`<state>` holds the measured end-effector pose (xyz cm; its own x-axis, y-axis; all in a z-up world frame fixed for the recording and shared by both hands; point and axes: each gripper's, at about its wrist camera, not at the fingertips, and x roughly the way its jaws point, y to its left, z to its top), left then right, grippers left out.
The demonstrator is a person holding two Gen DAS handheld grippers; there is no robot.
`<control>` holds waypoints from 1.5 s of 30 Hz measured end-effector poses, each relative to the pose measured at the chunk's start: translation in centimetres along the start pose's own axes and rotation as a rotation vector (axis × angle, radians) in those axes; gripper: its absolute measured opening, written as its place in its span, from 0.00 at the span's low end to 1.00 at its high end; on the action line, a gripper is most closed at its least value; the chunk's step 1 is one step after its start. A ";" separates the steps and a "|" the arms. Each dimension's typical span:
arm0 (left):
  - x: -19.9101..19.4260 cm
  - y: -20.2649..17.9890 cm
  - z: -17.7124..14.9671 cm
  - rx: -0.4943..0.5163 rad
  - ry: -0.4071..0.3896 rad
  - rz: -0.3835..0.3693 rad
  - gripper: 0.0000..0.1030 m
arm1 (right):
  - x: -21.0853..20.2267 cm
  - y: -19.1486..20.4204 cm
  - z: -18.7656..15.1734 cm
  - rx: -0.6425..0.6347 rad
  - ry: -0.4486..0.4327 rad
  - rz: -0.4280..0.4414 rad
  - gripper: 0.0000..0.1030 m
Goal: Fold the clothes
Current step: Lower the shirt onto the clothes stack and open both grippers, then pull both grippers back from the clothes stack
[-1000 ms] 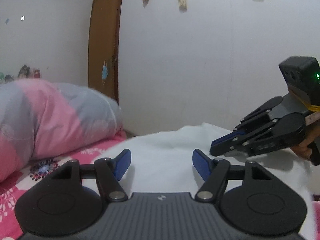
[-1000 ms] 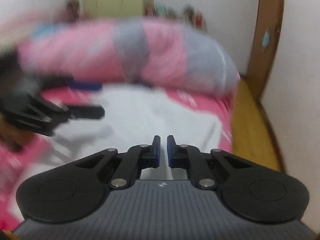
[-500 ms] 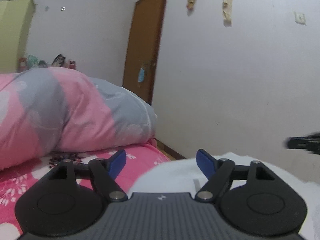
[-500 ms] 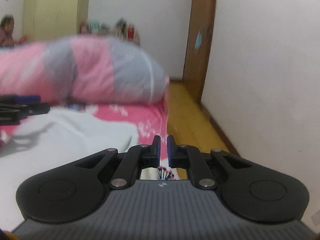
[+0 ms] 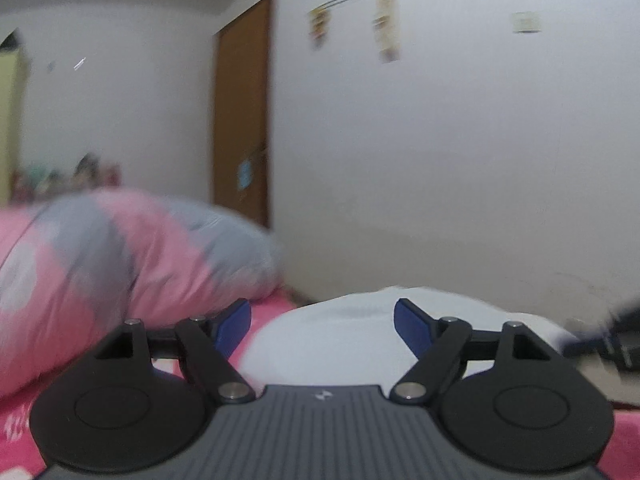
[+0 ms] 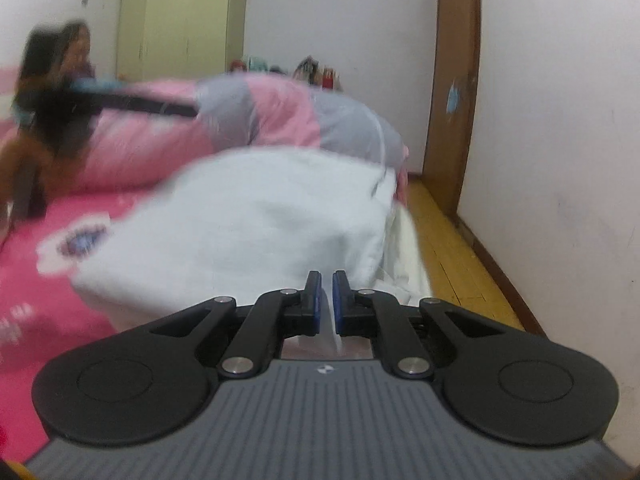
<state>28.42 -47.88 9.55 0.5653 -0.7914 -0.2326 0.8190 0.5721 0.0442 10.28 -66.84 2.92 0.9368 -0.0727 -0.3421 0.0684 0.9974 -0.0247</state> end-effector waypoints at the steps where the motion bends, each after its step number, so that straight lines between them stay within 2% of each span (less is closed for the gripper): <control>1: -0.6 -1.2 -0.2 0.026 -0.014 -0.037 0.78 | -0.8 0.0 1.0 0.006 -0.037 0.004 0.05; 3: -1.1 -3.5 -0.9 0.077 -0.018 -0.112 0.78 | -1.6 0.0 3.1 0.014 -0.083 0.011 0.05; 5: -1.0 -5.8 -2.0 0.133 -0.012 -0.137 0.77 | -0.6 0.3 5.4 0.004 -0.064 0.028 0.05; 8: 0.3 -8.0 -4.1 0.179 0.024 -0.129 0.63 | 3.6 1.0 6.8 -0.055 0.047 0.061 0.05; 10: 1.7 -8.4 -5.1 0.164 0.081 -0.134 0.60 | 6.9 0.7 6.7 -0.073 0.148 0.028 0.04; 12: 2.2 -8.4 -5.7 0.145 0.078 -0.146 0.60 | 10.1 -0.1 5.6 -0.063 0.255 -0.025 0.03; 13: 2.4 -8.4 -5.9 0.136 0.076 -0.152 0.60 | 10.9 -0.3 5.4 -0.058 0.278 -0.032 0.03; 15: 2.6 -8.1 -5.9 0.119 0.072 -0.169 0.60 | 11.5 0.4 6.5 -0.053 0.270 -0.039 0.05; 18: 2.7 -7.8 -6.2 0.111 0.060 -0.186 0.60 | 11.8 1.1 8.9 -0.032 0.211 0.011 0.05; 20: 2.6 -7.6 -6.5 0.112 0.051 -0.194 0.60 | 14.3 0.9 9.1 -0.019 0.238 0.016 0.04; 23: 2.4 -7.3 -6.8 0.113 0.036 -0.204 0.60 | 18.7 -1.3 8.2 -0.038 0.352 -0.127 0.02; 25: 2.4 -7.0 -7.0 0.112 0.023 -0.210 0.60 | 19.3 -2.6 9.0 0.019 0.351 -0.170 0.05; 27: 2.4 -6.5 -7.3 0.097 0.013 -0.224 0.60 | 18.8 -2.7 10.7 0.033 0.298 -0.154 0.05; 30: 1.8 -6.6 -7.8 0.089 0.000 -0.235 0.61 | 20.0 -2.2 11.8 0.043 0.300 -0.075 0.03; 31: 1.4 -6.8 -7.9 0.089 -0.001 -0.237 0.61 | 21.0 -2.2 11.6 0.043 0.326 -0.096 0.03; 33: 1.1 -7.0 -7.6 0.098 0.005 -0.237 0.61 | 22.5 -2.5 11.1 0.047 0.371 -0.198 0.03; 35: 0.7 -7.0 -7.3 0.103 0.010 -0.228 0.64 | 22.3 -3.4 10.7 0.063 0.368 -0.334 0.05; 36: 0.5 -6.9 -7.1 0.102 0.009 -0.220 0.65 | 21.4 -3.7 11.0 0.085 0.330 -0.354 0.05; 38: -0.3 -6.4 -6.8 0.090 -0.001 -0.190 0.67 | 18.4 -4.1 12.1 0.127 0.228 -0.356 0.05; 41: -3.0 -5.6 -5.6 0.063 -0.007 -0.139 0.70 | 11.6 -3.5 13.5 0.132 0.098 -0.354 0.05; 45: -6.9 -4.5 -3.9 0.030 -0.012 -0.071 0.78 | 2.4 -0.8 13.6 0.169 -0.046 -0.233 0.07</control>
